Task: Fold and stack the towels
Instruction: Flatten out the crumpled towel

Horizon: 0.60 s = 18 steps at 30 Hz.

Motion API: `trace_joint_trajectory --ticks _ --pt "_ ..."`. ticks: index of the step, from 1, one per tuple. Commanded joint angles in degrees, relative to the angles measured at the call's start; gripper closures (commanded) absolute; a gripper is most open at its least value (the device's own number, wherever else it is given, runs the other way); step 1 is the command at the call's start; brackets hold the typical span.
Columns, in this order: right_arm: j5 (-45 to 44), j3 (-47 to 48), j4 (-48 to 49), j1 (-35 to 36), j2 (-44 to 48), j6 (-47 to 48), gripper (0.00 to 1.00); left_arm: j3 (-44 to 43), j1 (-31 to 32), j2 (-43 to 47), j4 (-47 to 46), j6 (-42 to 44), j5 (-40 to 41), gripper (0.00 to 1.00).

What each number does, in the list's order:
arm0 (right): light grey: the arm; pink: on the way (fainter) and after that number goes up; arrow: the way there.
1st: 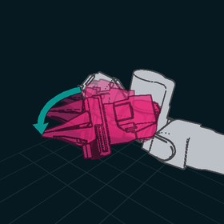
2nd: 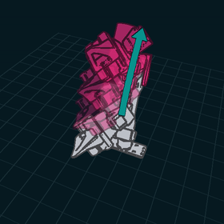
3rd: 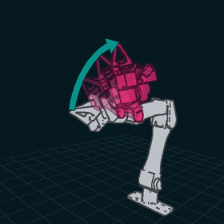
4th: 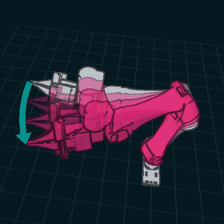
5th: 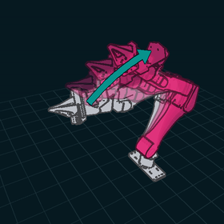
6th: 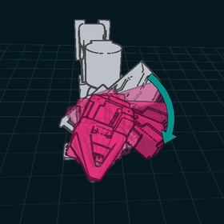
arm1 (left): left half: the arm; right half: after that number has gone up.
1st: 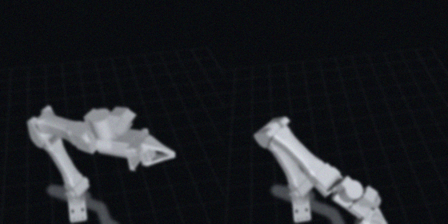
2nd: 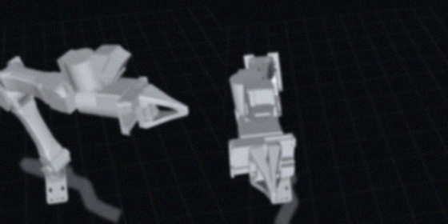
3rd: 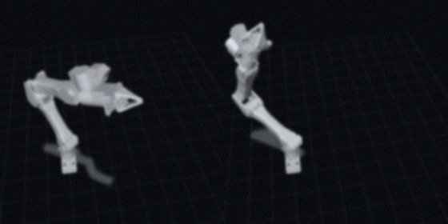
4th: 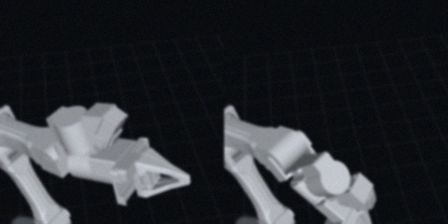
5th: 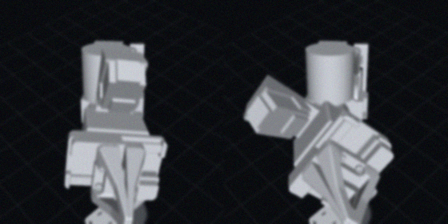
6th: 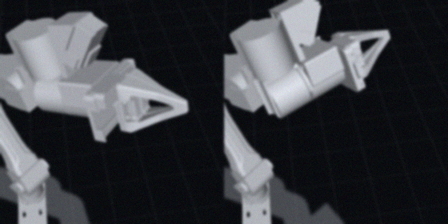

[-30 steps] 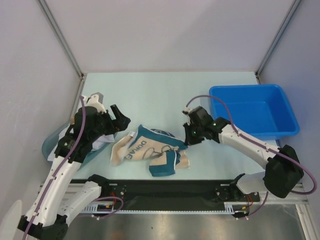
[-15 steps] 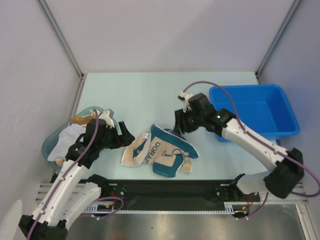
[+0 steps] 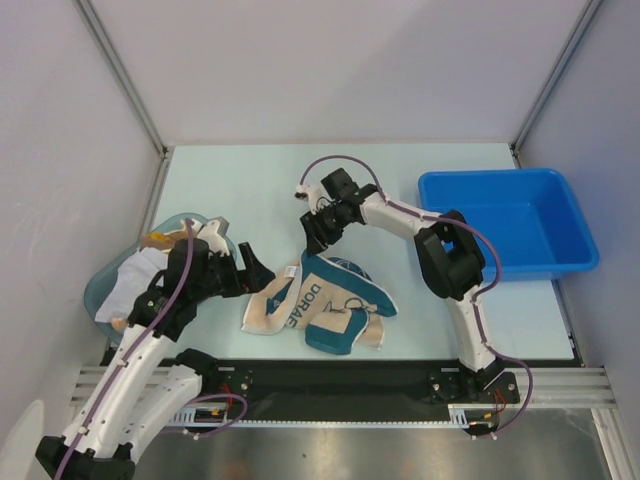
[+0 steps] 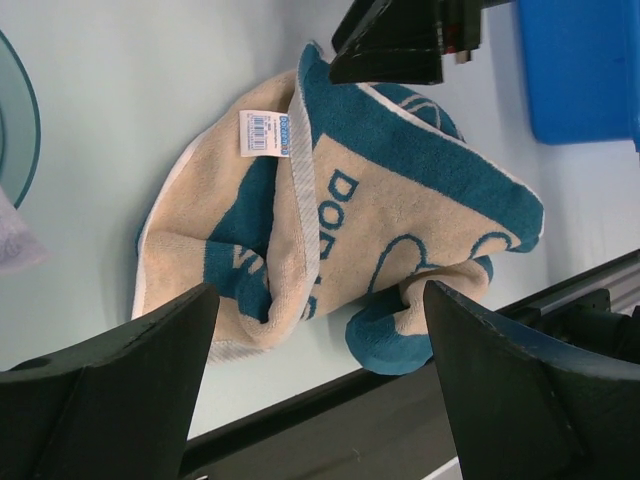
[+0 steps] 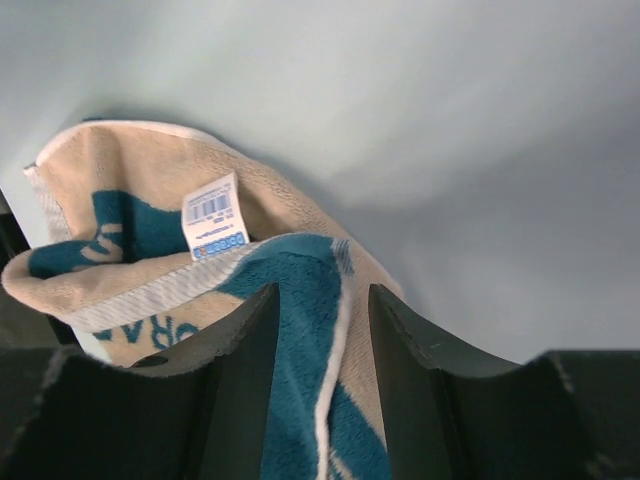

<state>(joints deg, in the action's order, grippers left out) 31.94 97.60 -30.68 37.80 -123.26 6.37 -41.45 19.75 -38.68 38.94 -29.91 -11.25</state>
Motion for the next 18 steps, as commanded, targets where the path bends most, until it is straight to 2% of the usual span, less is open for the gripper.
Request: trace_joint_trajectory --ticks 1,7,10,13,14,15,18 --pt "6.55 5.58 -2.11 -0.45 -2.41 5.41 0.54 -1.44 -0.24 0.88 -2.02 0.38 -2.2 0.1" --pt "7.78 6.46 -0.44 -0.62 -5.23 5.67 0.57 -2.14 -0.24 0.88 -1.85 0.73 -2.2 0.1" --pt "10.24 5.76 0.87 -1.06 -5.06 5.06 0.64 -2.49 -0.24 0.36 -2.46 1.26 -2.55 0.09" --pt "12.96 4.27 4.2 -1.5 -3.66 3.56 0.79 -2.76 -0.24 -0.34 -3.08 2.31 -2.64 0.09" --pt "13.58 2.26 5.87 -2.11 -3.22 1.73 0.93 -2.84 -0.24 -0.35 -3.6 3.36 -2.82 0.09" --pt "14.19 1.37 8.33 -2.55 -2.08 0.58 1.0 -2.85 -0.24 -0.52 -4.04 3.89 -2.82 0.1" --pt "12.98 -3.81 14.56 -5.45 1.78 -7.31 1.0 -3.9 -0.24 -2.36 -5.01 7.49 -5.09 0.08"
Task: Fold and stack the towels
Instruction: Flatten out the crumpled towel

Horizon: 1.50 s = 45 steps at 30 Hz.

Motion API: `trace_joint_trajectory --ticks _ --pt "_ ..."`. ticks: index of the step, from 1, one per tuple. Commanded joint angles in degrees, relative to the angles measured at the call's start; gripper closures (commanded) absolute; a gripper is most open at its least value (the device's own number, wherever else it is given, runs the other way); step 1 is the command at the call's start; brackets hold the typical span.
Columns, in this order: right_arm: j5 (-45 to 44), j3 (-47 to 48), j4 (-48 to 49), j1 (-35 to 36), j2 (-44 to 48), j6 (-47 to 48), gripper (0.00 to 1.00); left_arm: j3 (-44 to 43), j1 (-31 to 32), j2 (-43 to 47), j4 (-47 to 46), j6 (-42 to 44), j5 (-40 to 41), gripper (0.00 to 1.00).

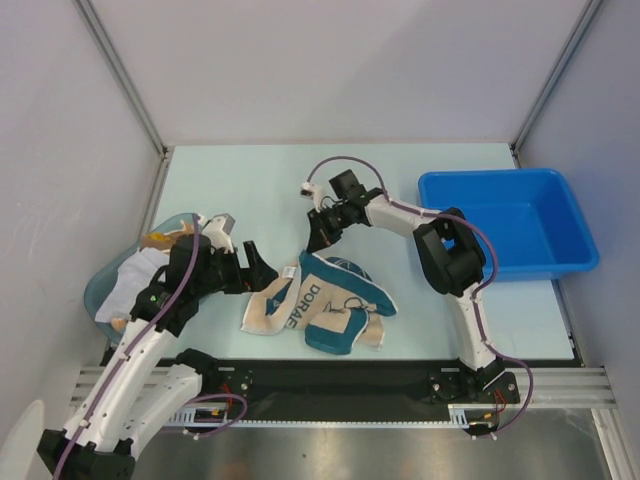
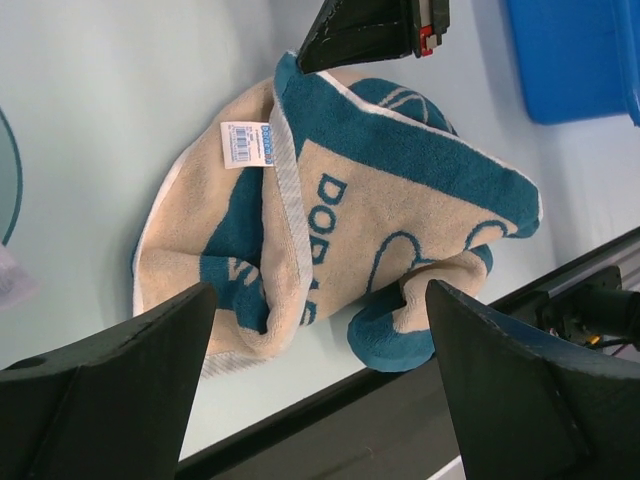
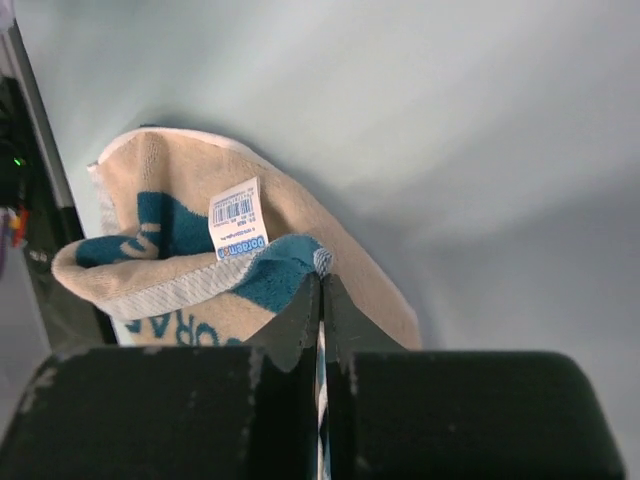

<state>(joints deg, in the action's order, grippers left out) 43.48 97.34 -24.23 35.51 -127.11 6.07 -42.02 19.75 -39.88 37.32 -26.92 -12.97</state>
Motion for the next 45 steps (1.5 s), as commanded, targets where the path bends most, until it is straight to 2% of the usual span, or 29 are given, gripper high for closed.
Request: trace_joint_trajectory --ticks 1,5,9,14,17,20,22,25,26,29,33,36,45 --pt "-0.14 -4.52 7.97 -4.12 6.95 -8.86 1.0 -3.77 -0.24 -2.73 -3.57 5.37 -4.59 0.08" --pt "-1.48 -9.08 4.28 -12.46 13.89 -17.56 1.0 -8.85 0.99 -9.57 -4.01 7.84 -4.53 0.1" --pt "-2.44 -10.42 -1.24 -15.37 18.91 -18.02 1.0 -14.39 5.81 -17.59 -2.61 11.61 4.06 0.1" --pt "-1.48 -10.15 -3.02 -20.12 18.13 -18.9 1.0 -20.81 7.23 -30.93 2.92 20.4 11.99 0.13" --pt "1.85 -9.89 -1.7 -22.06 17.69 -18.81 1.0 -20.3 7.59 -33.59 1.19 25.32 15.25 0.14" --pt "3.7 -9.18 -1.88 -21.97 17.42 -18.02 1.0 -20.29 7.67 -37.1 -0.32 26.74 15.61 0.11" --pt "3.72 -9.8 -1.61 -21.54 17.6 -17.49 1.0 -22.39 7.24 -42.37 -1.02 28.49 16.13 0.08" --pt "3.01 -9.98 -1.79 -21.62 17.16 -16.96 1.0 -28.79 4.61 -51.4 2.04 24.57 19.82 0.09" --pt "2.92 -9.8 -2.05 -21.79 16.72 -16.79 1.0 -30.04 1.73 -53.62 2.49 23.06 15.65 0.11" --pt "2.48 -9.8 -2.75 -22.41 16.45 -16.7 1.0 -31.02 -0.58 -57.23 0.39 19.01 10.25 0.15" --pt "2.4 -10.06 -2.49 -22.67 17.16 -16.79 1.0 -35.22 -1.99 -62.59 1.7 17.78 15.58 0.21" --pt "2.75 -10.15 -2.31 -22.59 17.42 -16.96 1.0 -39.88 -3.66 -67.78 4.68 16.81 14.3 0.26" --pt "2.22 -11.38 -2.14 -22.76 18.83 -16.61 1.0 -38.93 -4.36 -72.71 4.08 11.98 15.61 0.33"
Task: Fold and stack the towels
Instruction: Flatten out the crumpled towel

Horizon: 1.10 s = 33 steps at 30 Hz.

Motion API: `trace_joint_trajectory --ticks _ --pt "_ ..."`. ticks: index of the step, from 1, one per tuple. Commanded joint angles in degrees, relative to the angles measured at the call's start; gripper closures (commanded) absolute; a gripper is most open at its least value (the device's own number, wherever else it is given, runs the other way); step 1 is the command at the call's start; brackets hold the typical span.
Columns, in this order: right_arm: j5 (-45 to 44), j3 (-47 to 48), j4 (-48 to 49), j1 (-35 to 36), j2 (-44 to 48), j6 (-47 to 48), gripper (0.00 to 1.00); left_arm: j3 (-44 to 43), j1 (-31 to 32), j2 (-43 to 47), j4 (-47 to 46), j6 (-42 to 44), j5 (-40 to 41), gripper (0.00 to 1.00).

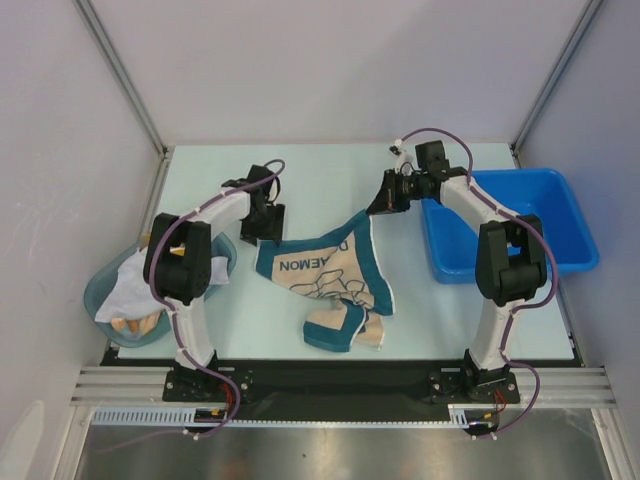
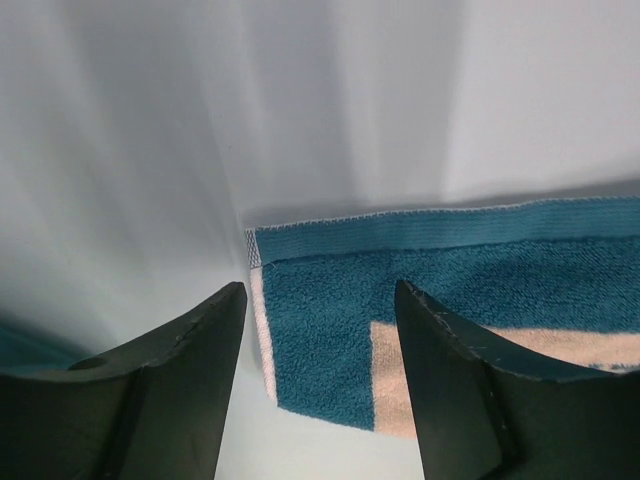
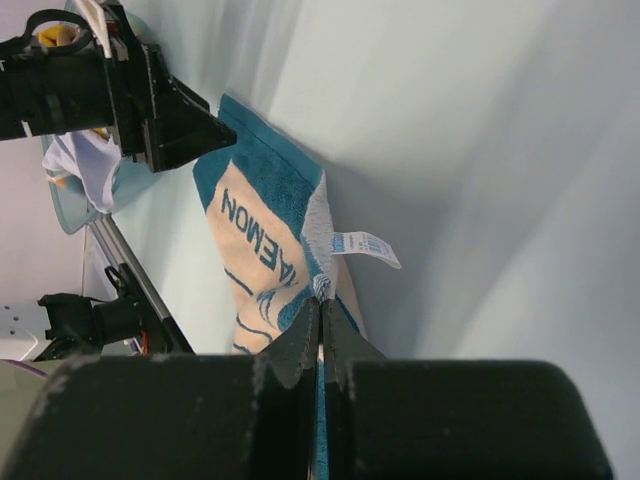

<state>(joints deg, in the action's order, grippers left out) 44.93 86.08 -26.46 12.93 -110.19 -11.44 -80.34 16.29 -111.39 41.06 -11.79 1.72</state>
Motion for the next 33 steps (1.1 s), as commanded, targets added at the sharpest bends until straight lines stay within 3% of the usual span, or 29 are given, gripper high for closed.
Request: trace_joint_trajectory --ticks 1,9,12,13,16,17,24,30,33 --pt "0.52 -0.3 0.09 -0.18 2.17 1.16 1.0 -0.26 -0.91 -1.45 -0.71 -3.24 -0.12 0.33" --pt "-0.54 -1.09 -0.08 -0.45 3.05 1.25 1.0 0.79 -1.53 -3.92 -1.76 -5.35 0.92 0.41" --pt "-0.63 -1.62 0.44 -0.45 3.58 1.16 1.0 1.23 -1.53 -4.44 -2.21 -5.7 0.66 0.57" --pt "-0.72 -1.62 0.62 -0.45 3.67 1.07 1.0 0.8 -1.53 -4.71 -2.21 -5.7 0.66 0.71" --pt "-2.56 -1.45 0.1 -0.19 3.84 1.51 1.0 -1.13 -1.53 -4.62 -1.07 -5.17 -0.31 0.89" --pt "-3.35 -1.36 0.0 -0.01 4.11 1.68 1.0 -2.01 -1.53 -4.01 -0.46 -5.08 -0.31 1.0" --pt "-19.23 4.26 0.97 1.31 13.5 0.37 1.0 -16.5 -1.53 7.91 7.01 -3.68 0.31 1.0" --pt "-32.23 9.28 10.53 4.2 26.5 0.63 1.0 -34.59 -1.44 18.39 4.74 -3.94 -5.22 1.0" --pt "-34.9 9.72 13.18 6.05 32.13 2.38 1.0 -37.78 -1.44 23.05 3.95 -4.82 -8.91 1.0"
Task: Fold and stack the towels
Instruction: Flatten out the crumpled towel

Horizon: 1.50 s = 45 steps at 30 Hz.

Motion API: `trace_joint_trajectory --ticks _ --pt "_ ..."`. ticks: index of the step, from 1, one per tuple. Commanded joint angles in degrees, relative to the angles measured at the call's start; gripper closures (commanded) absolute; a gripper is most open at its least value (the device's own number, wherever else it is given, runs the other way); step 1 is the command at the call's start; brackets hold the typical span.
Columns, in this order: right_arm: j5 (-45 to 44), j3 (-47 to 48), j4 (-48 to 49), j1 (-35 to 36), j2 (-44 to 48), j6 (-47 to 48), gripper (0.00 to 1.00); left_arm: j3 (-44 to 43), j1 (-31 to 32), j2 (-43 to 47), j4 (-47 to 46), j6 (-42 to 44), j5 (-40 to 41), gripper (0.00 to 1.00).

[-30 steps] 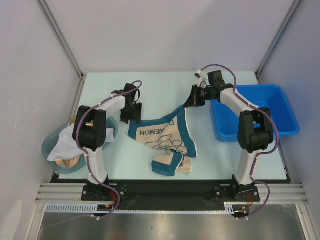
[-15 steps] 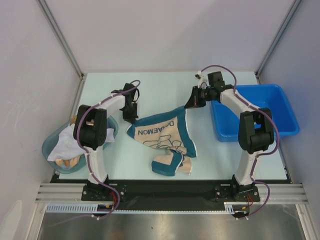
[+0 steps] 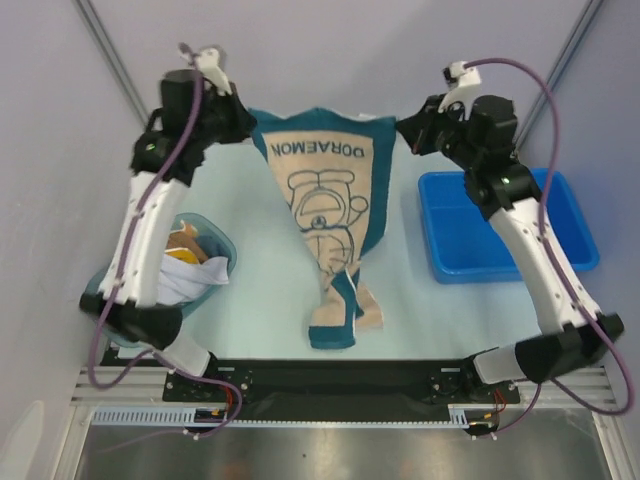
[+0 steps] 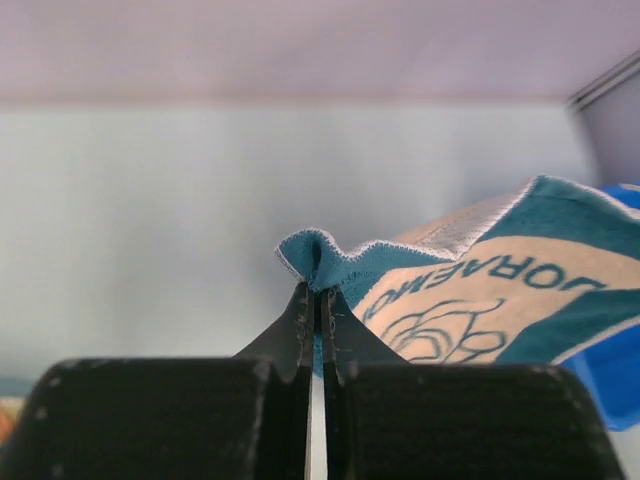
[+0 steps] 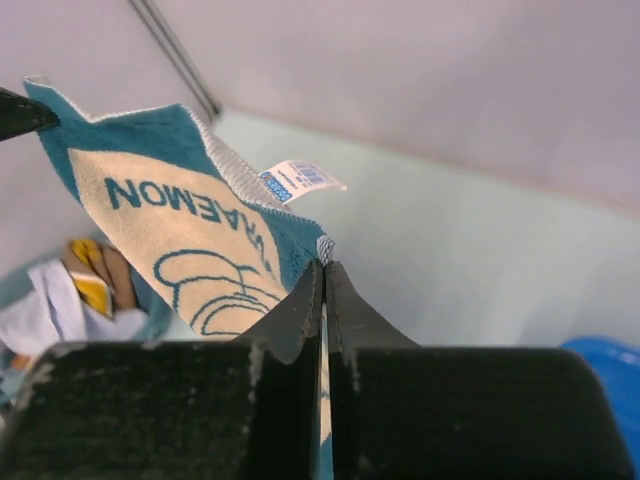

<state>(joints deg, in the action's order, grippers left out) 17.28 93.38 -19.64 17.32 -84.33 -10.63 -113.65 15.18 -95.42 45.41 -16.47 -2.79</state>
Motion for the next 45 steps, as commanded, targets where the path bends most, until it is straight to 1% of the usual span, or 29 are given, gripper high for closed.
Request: trace_joint_trajectory --ticks 1,2,4,5,6,8,9,11,12,13,14,16,19,20,23,24,28,33,35,37,39,40,42,43,45 --pt "-7.78 1.89 7.85 2.1 7.85 2.28 1.0 -5.0 -0.24 8.22 -0.67 -0.49 -5.38 1.0" --pt "-8.39 0.06 8.56 3.84 11.87 3.94 1.0 -4.83 -0.06 11.36 -1.19 -1.1 -7.65 1.0" --pt "-8.05 -2.32 9.7 5.78 16.63 5.88 1.0 -2.99 0.46 14.98 -1.64 -1.37 -9.68 1.0" --pt "-7.96 -3.46 9.71 8.23 18.92 6.5 1.0 -2.12 0.99 18.56 -1.81 -1.55 -10.65 1.0" --pt "-8.05 -5.73 9.36 9.39 23.9 6.94 1.0 0.16 1.34 20.95 -2.25 -2.33 -12.4 1.0" --pt "-8.4 -7.33 8.83 12.2 28.85 6.85 1.0 3.15 2.39 25.35 -4.35 -4.26 -14.34 1.0" --pt "-9.18 -8.9 8.65 14.65 34.01 5.81 1.0 5.52 2.83 30.07 -4.88 -4.88 -15.57 1.0" --pt "-8.58 -10.41 9.35 15.98 38.78 3.87 1.0 7.38 4.24 34.31 -6.63 -6.9 -16.8 1.0" --pt "-7.18 -10.94 10.31 16.16 40.72 3.08 1.0 8.86 4.51 37.55 -7.43 -7.61 -18.99 1.0" --pt "-6.39 -11.12 10.58 16.16 43.61 1.33 1.0 9.4 4.68 38.89 -8.22 -8.57 -20.75 1.0" --pt "-4.9 -11.03 10.93 16.16 44.6 1.06 1.0 9.67 4.77 39.86 -9.8 -10.41 -21.9 1.0" --pt "-3.05 -9.72 11.46 15.9 45.48 -0.69 1.0 9.24 4.77 41.09 -10.86 -12.09 -25.75 1.0" --pt "1.08 -8.05 13.57 14.24 44.96 -3.24 1.0 6.95 4.77 41.28 -11.57 -14.03 -27.35 1.0" --pt "2.83 -7.26 14.36 13.54 44.26 -5.86 1.0 6.34 4.77 41.36 -11.74 -14.64 -27.45 1.0" --pt "6.26 -6.2 18.66 9.15 43.47 -10.61 1.0 1.25 4.77 39.87 -10.0 -14.64 -27.1 1.0" --pt "6.89 -5.94 21.37 8.0 43.29 -12.12 1.0 -1.73 4.77 39.35 -9.38 -14.64 -27.1 1.0" --pt "11.01 -1.81 24.99 2.64 41.54 -17.83 1.0 -6.84 4.77 37.76 -9.55 -15.96 -28.76 1.0" --pt "16.82 3.02 30.88 -4.83 40.92 -27.92 1.0 -8.35 4.77 38.72 -15.95 -23.07 -30.52 1.0" --pt "18.49 4.0 31.15 -7.38 41.0 -29.44 1.0 -8.26 4.77 38.99 -18.07 -25.62 -30.96 1.0" --pt "18.58 4.35 30.19 -11.15 41.09 -30.41 1.0 -8.35 4.68 38.99 -18.25 -26.07 -30.26 1.0" --pt "19.02 3.74 28.61 -14.4 40.66 -30.5 1.0 -8.26 4.68 37.86 -16.33 -24.41 -28.51 1.0" --pt "18.24 2.69 27.91 -14.86 39.87 -30.24 1.0 -8.26 4.68 37.33 -13.53 -22.14 -26.07 1.0" --pt "17.09 0.49 28.16 -15.3 38.99 -29.8 1.0 -7.47 4.68 35.83 -11.23 -20.28 -23.24 1.0" --pt "15.52 -1.17 28.42 -15.3 37.24 -28.67 1.0 -7.29 4.68 34.17 -9.91 -17.92 -20.71 1.0" --pt "14.89 -1.54 29.74 -15.21 34.25 -28.13 1.0 -6.77 4.77 32.23 -9.81 -15.27 -17.53 1.0"
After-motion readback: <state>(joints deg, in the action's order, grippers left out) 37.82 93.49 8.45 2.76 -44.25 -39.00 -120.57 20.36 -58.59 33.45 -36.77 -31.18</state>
